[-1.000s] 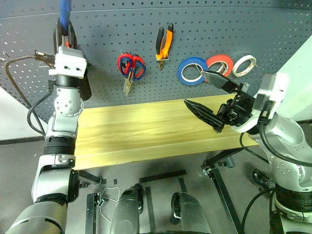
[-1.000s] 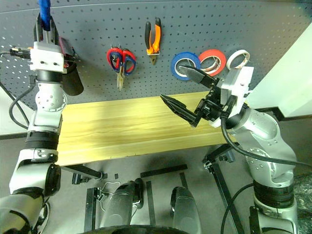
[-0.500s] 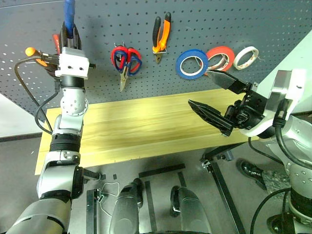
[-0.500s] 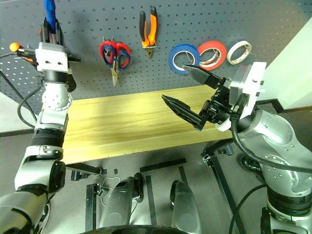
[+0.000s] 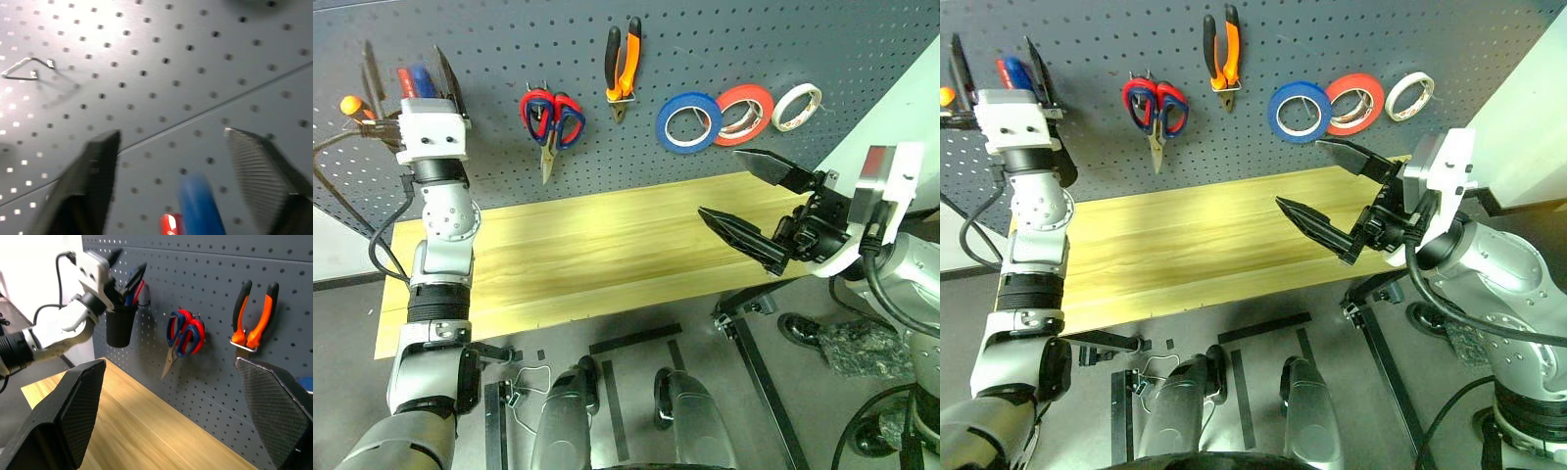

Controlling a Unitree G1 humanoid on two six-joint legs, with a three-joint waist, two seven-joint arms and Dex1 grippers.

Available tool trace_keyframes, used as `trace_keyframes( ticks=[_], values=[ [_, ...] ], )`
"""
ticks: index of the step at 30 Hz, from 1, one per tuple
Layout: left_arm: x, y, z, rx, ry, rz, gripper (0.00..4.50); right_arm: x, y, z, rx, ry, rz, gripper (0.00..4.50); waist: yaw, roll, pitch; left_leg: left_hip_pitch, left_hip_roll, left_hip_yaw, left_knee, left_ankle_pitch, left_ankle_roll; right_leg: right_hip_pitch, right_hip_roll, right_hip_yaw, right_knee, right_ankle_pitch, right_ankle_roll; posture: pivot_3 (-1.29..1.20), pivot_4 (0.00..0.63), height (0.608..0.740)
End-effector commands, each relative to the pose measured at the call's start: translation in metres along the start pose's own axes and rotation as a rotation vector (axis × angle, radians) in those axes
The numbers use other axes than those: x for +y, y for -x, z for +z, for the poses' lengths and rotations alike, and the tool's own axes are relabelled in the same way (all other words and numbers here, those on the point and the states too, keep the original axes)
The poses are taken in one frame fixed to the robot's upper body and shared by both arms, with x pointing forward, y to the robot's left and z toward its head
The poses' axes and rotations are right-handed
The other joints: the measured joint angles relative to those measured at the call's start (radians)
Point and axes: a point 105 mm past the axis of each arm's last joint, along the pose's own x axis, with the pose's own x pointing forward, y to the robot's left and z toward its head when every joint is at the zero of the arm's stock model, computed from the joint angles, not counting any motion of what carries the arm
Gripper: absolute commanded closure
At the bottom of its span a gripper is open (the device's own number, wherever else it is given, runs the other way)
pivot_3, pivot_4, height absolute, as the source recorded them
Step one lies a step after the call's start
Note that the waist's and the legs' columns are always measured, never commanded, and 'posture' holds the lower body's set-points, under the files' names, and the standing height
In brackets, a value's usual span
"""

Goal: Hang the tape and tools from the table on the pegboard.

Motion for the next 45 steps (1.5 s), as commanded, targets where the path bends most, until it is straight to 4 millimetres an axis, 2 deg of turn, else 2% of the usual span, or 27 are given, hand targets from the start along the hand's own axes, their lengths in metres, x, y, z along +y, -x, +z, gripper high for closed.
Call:
trace_keyframes(
  ticks=[1, 4, 6, 9, 12, 14, 16, 17, 19, 21, 23, 26, 29, 31, 35, 37, 39, 42, 45],
  values=[
    [0.006, -0.017, 0.030, -0.095, 0.036, 0.042, 0.38, -0.002, 0.003, 0.004, -0.007, 0.037, -0.010, 0.00, 0.002, 0.000, 0.000, 0.000, 0.000, 0.000, 0.000, 0.000, 0.000, 0.000, 0.000, 0.000, 0.000, 0.000, 0.000, -0.13, 0.322, 0.717],
    [-0.014, -0.016, 0.059, -0.188, 0.104, -0.039, 0.38, 0.001, 0.000, 0.001, -0.017, 0.039, -0.002, 0.00, 0.003, 0.000, 0.000, -0.001, 0.000, 0.000, 0.000, 0.000, 0.000, 0.000, 0.000, 0.000, 0.000, 0.000, 0.000, -0.10, 0.293, 0.717],
    [-0.028, -0.011, 0.072, -0.218, 0.161, -0.098, 0.38, 0.001, -0.004, -0.005, -0.025, 0.036, 0.000, 0.00, 0.005, -0.001, -0.001, 0.000, -0.001, 0.000, 0.000, 0.000, 0.000, 0.000, 0.000, 0.000, 0.000, 0.000, 0.001, -0.07, 0.258, 0.717],
    [-0.061, 0.008, 0.118, -0.303, 0.321, -0.266, 0.38, 0.004, -0.011, -0.012, -0.047, 0.043, 0.016, 0.00, 0.007, -0.002, -0.004, -0.001, -0.001, 0.000, 0.000, 0.000, 0.000, 0.001, 0.002, -0.001, 0.000, 0.001, 0.001, -0.03, 0.201, 0.717],
    [-0.087, 0.030, 0.133, -0.267, 0.455, -0.424, 0.38, 0.005, -0.019, -0.022, -0.082, 0.028, 0.012, 0.00, 0.007, -0.002, -0.022, -0.002, -0.002, 0.000, 0.001, 0.000, 0.000, 0.000, 0.003, -0.001, 0.000, 0.001, 0.002, 0.01, 0.115, 0.717],
    [-0.112, 0.052, 0.132, -0.193, 0.518, -0.589, 0.38, 0.006, -0.024, -0.032, -0.093, 0.023, -0.011, 0.00, 0.005, -0.001, -0.050, -0.003, -0.005, 0.003, 0.001, 0.003, -0.004, 0.000, 0.005, -0.001, 0.000, 0.001, 0.003, 0.03, 0.077, 0.717],
    [-0.137, 0.082, 0.120, -0.093, 0.535, -0.801, 0.38, -0.006, -0.027, -0.043, -0.105, 0.028, -0.145, 0.00, 0.007, 0.002, -0.079, 0.000, -0.005, 0.004, 0.000, 0.005, -0.008, 0.002, 0.006, -0.002, -0.001, 0.001, 0.003, 0.03, 0.029, 0.717],
    [-0.143, 0.095, 0.112, -0.046, 0.534, -0.868, 0.38, -0.013, -0.027, -0.050, -0.100, 0.024, -0.227, 0.00, 0.006, 0.001, -0.102, 0.001, -0.005, 0.004, -0.001, 0.005, -0.008, 0.002, 0.006, -0.002, -0.001, 0.001, 0.003, 0.04, 0.013, 0.717],
    [-0.147, 0.105, 0.099, 0.005, 0.529, -0.918, 0.38, -0.019, -0.029, -0.060, -0.092, 0.020, -0.306, 0.00, 0.005, 0.004, -0.131, 0.003, -0.005, 0.004, -0.003, 0.004, -0.010, 0.005, 0.007, -0.002, -0.003, 0.001, 0.003, 0.04, 0.000, 0.717],
    [-0.149, 0.119, 0.081, 0.118, 0.543, -0.943, 0.38, -0.016, -0.026, -0.072, -0.077, 0.022, -0.372, 0.00, 0.006, 0.008, -0.149, 0.004, -0.002, 0.004, -0.003, 0.001, -0.008, 0.006, 0.010, -0.003, -0.009, 0.004, -0.001, 0.04, 0.000, 0.717],
    [-0.149, 0.136, 0.066, 0.211, 0.557, -0.973, 0.38, -0.016, -0.020, -0.086, -0.051, 0.017, -0.456, 0.00, 0.006, 0.011, -0.172, 0.004, 0.004, 0.002, -0.009, 0.001, -0.008, 0.013, 0.016, -0.005, -0.027, 0.012, -0.007, 0.04, 0.000, 0.717],
    [-0.135, 0.189, 0.025, 0.454, 0.537, -1.010, 0.38, -0.004, 0.021, -0.138, 0.129, -0.019, -0.615, 0.00, 0.011, 0.014, -0.213, 0.006, 0.008, 0.010, -0.022, 0.002, -0.009, 0.013, 0.013, -0.004, -0.033, 0.015, -0.008, 0.04, 0.000, 0.717],
    [-0.119, 0.223, -0.009, 0.627, 0.498, -1.015, 0.38, 0.006, 0.054, -0.179, 0.257, -0.113, -0.701, 0.00, 0.009, 0.015, -0.221, 0.021, 0.003, 0.014, -0.025, 0.000, -0.011, 0.016, 0.010, -0.003, -0.030, 0.002, -0.009, 0.05, 0.000, 0.717],
    [-0.108, 0.243, -0.029, 0.709, 0.453, -1.018, 0.38, 0.009, 0.075, -0.198, 0.312, -0.143, -0.762, 0.00, 0.008, 0.017, -0.222, 0.021, 0.004, 0.012, -0.026, 0.000, -0.011, 0.015, 0.011, -0.003, -0.030, 0.001, -0.010, 0.05, 0.000, 0.717],
    [-0.089, 0.290, -0.054, 0.872, 0.463, -1.071, 0.38, 0.025, 0.125, -0.239, 0.459, -0.187, -0.852, 0.00, 0.010, 0.023, -0.236, 0.021, 0.004, 0.013, -0.027, -0.001, -0.011, 0.018, 0.012, -0.003, -0.033, 0.002, -0.010, 0.06, 0.000, 0.717],
    [-0.077, 0.304, -0.059, 0.928, 0.479, -1.062, 0.38, 0.035, 0.146, -0.246, 0.486, -0.201, -0.890, 0.00, 0.013, 0.022, -0.242, 0.023, 0.004, 0.014, -0.030, -0.001, -0.011, 0.018, 0.011, -0.003, -0.034, 0.002, -0.010, 0.05, 0.000, 0.717],
    [-0.065, 0.318, -0.065, 0.995, 0.491, -1.060, 0.38, 0.041, 0.154, -0.245, 0.485, -0.200, -0.902, 0.00, 0.018, 0.024, -0.243, 0.023, 0.004, 0.015, -0.033, -0.001, -0.011, 0.017, 0.010, -0.003, -0.035, 0.001, -0.010, 0.04, 0.000, 0.717],
    [-0.063, 0.336, -0.064, 1.040, 0.497, -1.108, 0.38, 0.036, 0.139, -0.235, 0.434, -0.174, -0.861, 0.00, 0.014, 0.026, -0.244, 0.023, 0.004, 0.012, -0.034, -0.001, -0.011, 0.014, 0.010, -0.002, -0.034, 0.001, -0.011, 0.03, 0.000, 0.717],
    [-0.077, 0.335, -0.057, 1.002, 0.521, -1.145, 0.38, 0.029, 0.117, -0.230, 0.385, -0.153, -0.816, 0.00, 0.012, 0.028, -0.247, 0.022, 0.007, 0.011, -0.036, -0.001, -0.011, 0.020, 0.010, -0.003, -0.033, 0.004, -0.013, 0.02, 0.000, 0.717]
  ],
)
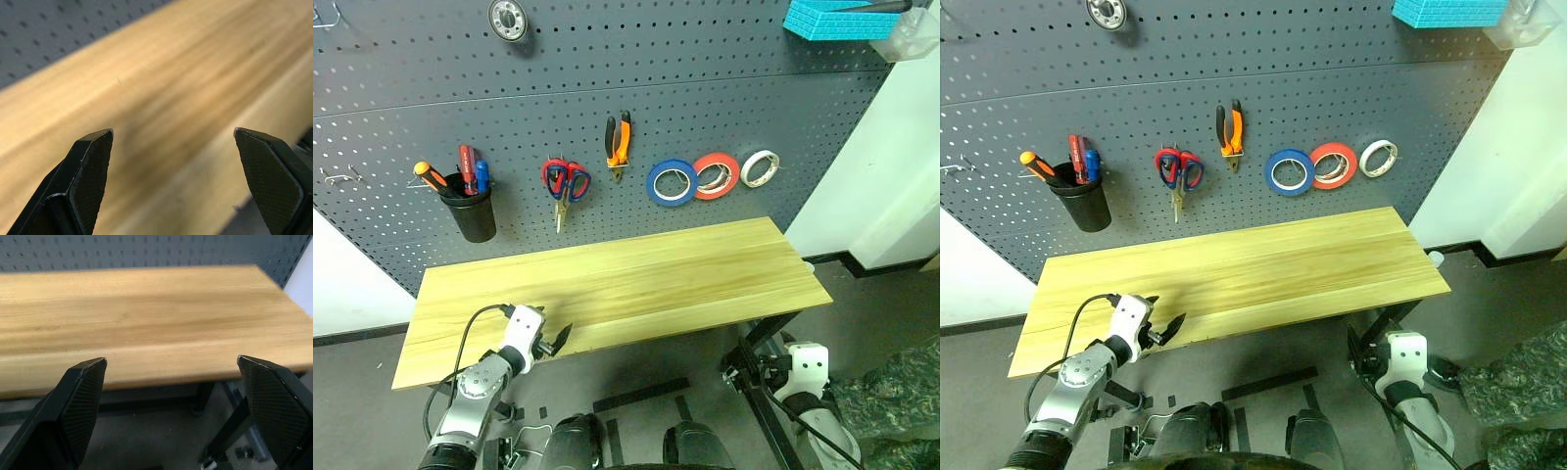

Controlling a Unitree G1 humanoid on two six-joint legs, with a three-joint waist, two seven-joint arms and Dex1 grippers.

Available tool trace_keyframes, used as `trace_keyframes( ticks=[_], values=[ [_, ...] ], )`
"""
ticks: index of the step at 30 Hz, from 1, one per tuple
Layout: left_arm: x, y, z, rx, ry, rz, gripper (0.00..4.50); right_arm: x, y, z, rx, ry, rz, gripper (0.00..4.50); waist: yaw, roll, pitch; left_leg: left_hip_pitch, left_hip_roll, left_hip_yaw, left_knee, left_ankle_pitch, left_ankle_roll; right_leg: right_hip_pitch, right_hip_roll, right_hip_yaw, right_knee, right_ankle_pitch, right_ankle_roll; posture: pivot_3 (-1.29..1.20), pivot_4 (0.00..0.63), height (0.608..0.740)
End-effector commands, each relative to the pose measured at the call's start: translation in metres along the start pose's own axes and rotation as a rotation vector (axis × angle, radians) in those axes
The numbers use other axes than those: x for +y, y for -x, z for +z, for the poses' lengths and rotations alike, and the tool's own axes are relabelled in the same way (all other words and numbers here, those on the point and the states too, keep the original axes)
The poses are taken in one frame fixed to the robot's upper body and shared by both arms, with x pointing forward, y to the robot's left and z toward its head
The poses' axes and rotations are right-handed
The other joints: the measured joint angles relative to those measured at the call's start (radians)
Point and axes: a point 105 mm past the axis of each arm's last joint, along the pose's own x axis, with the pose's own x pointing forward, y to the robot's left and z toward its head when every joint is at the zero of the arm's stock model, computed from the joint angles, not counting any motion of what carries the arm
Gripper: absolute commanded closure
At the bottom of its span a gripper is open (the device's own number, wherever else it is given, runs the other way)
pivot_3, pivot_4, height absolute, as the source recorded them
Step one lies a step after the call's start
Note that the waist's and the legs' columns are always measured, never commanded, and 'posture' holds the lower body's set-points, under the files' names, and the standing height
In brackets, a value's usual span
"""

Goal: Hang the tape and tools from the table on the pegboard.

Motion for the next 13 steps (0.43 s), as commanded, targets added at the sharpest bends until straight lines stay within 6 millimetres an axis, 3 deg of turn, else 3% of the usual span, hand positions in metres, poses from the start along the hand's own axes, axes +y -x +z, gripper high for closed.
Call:
trace_keyframes(
  ticks=[1, 2, 3, 4, 5, 6, 7, 8, 10, 13],
  values=[
    [-0.010, -0.013, 0.025, -0.094, -0.007, -0.048, 0.38, 0.019, -0.016, 0.035, -0.137, 0.024, 0.068, 0.00, 0.014, -0.005, -0.004, -0.003, 0.002, 0.005, -0.004, 0.000, 0.000, 0.001, -0.001, 0.001, 0.004, 0.001, -0.002, 0.02, 0.000, 0.717],
    [-0.010, -0.016, 0.028, -0.101, 0.002, -0.050, 0.38, 0.022, -0.017, 0.033, -0.119, 0.029, 0.075, 0.00, 0.030, -0.016, -0.009, -0.002, 0.005, 0.019, -0.010, 0.000, 0.000, 0.001, -0.005, 0.000, 0.031, -0.012, -0.018, 0.02, 0.000, 0.717],
    [-0.011, -0.017, 0.029, -0.105, 0.011, -0.055, 0.38, 0.024, -0.018, 0.028, -0.094, 0.045, 0.078, 0.00, 0.032, -0.030, -0.010, 0.010, 0.004, 0.033, -0.011, 0.001, -0.001, 0.003, -0.007, 0.003, 0.060, -0.050, -0.042, 0.02, 0.000, 0.717],
    [-0.012, -0.018, 0.029, -0.106, 0.013, -0.059, 0.38, 0.026, -0.017, 0.025, -0.080, 0.058, 0.084, 0.00, 0.038, -0.027, -0.009, 0.027, -0.002, 0.043, -0.004, 0.003, -0.004, 0.001, -0.016, 0.016, 0.074, -0.072, -0.015, 0.02, 0.000, 0.717],
    [-0.014, -0.017, 0.028, -0.105, 0.007, -0.063, 0.38, 0.028, -0.015, 0.020, -0.060, 0.062, 0.093, 0.00, 0.047, -0.014, -0.011, 0.031, -0.006, 0.020, 0.022, 0.002, -0.013, 0.005, -0.020, 0.012, 0.077, -0.079, -0.010, 0.02, 0.000, 0.717],
    [-0.015, -0.016, 0.027, -0.105, 0.007, -0.065, 0.38, 0.030, -0.013, 0.015, -0.040, 0.068, 0.104, 0.00, 0.048, -0.003, -0.010, 0.031, -0.018, -0.020, 0.042, -0.020, -0.029, 0.008, -0.023, 0.002, 0.077, -0.079, -0.009, 0.02, 0.000, 0.717],
    [-0.016, -0.015, 0.025, -0.101, 0.016, -0.072, 0.38, 0.032, -0.011, 0.012, -0.034, 0.070, 0.119, 0.00, 0.047, 0.006, -0.012, 0.035, -0.027, -0.053, 0.056, -0.040, -0.031, 0.018, -0.028, -0.015, 0.072, -0.078, -0.008, 0.02, 0.000, 0.717],
    [-0.018, -0.013, 0.021, -0.096, 0.024, -0.080, 0.38, 0.034, -0.009, 0.011, -0.028, 0.067, 0.129, 0.00, 0.046, 0.005, -0.012, 0.038, -0.027, -0.066, 0.054, -0.051, -0.029, 0.030, -0.027, -0.025, 0.067, -0.079, -0.007, 0.02, 0.000, 0.717],
    [-0.018, -0.010, 0.016, -0.085, 0.027, -0.084, 0.38, 0.039, -0.006, 0.009, -0.012, 0.044, 0.163, 0.00, 0.034, 0.002, -0.013, 0.051, -0.027, -0.067, 0.053, -0.062, -0.027, 0.049, -0.024, -0.029, 0.057, -0.082, -0.001, 0.02, 0.000, 0.717],
    [-0.021, -0.009, 0.013, -0.085, 0.040, -0.096, 0.38, 0.047, -0.001, 0.011, -0.015, -0.025, 0.220, 0.00, 0.024, 0.000, -0.015, 0.051, -0.027, -0.063, 0.052, -0.066, -0.021, 0.050, -0.021, -0.028, 0.052, -0.077, 0.002, 0.02, 0.000, 0.717]
  ],
)
